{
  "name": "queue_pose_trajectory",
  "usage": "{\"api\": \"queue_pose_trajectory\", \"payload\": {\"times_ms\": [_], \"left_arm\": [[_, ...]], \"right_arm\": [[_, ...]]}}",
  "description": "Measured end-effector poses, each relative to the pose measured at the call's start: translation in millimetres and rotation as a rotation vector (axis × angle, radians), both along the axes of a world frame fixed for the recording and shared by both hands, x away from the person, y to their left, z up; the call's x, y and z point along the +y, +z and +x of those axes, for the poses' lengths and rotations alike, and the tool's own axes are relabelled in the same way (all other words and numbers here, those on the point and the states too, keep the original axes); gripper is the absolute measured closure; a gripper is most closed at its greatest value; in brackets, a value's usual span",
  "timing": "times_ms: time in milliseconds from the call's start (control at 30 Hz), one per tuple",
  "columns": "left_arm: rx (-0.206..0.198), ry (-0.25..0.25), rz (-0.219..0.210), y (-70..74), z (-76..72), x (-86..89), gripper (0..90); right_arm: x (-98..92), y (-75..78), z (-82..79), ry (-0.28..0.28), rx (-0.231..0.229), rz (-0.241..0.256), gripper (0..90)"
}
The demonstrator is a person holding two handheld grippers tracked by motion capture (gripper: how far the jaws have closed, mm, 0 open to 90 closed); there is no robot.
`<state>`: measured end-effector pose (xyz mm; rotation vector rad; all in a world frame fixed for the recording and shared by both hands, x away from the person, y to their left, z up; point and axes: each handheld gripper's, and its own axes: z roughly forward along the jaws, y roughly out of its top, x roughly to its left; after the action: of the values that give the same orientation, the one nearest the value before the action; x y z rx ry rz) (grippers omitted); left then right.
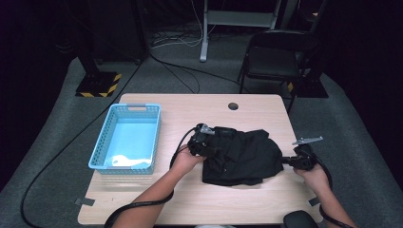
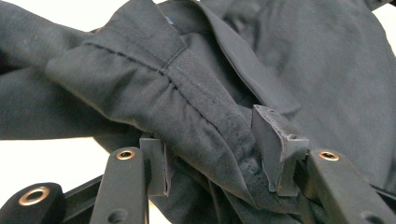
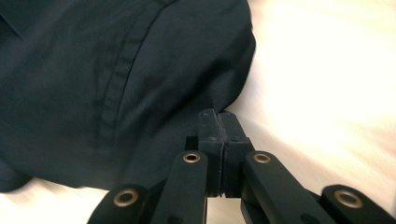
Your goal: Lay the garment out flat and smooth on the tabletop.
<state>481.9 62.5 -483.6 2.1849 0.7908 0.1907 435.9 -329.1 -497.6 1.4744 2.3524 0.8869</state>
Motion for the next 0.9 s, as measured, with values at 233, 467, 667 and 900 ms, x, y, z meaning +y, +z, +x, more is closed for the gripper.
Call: {"api": "queue_pose_trajectory", "payload": {"times_ms": [233,467,667,900], "left_arm": [[0.004,-0.027,0.011,-2.0,-3.4,-8.4,51.8],[0.001,-0.032,0.017,-2.4,-3.5,-10.1,52.0],[-0.003,-0.032,0.017,-2.7,-3.8,-10.2,52.3],[-0.016,-0.037,0.023,-2.6,-4.0,-10.6,53.3]], "right_arm": [[-19.0,13.0,-11.5,-0.076,-0.042,-0.022,80.0],[22.5,41.7,-13.8,0.026,-0.197,0.108,58.5],[88.4,16.0,1.4,0.199,-0.159,0.006,49.5],[110.4,-11.9,17.1,0.226,-0.101,-0.103,45.9]]}}
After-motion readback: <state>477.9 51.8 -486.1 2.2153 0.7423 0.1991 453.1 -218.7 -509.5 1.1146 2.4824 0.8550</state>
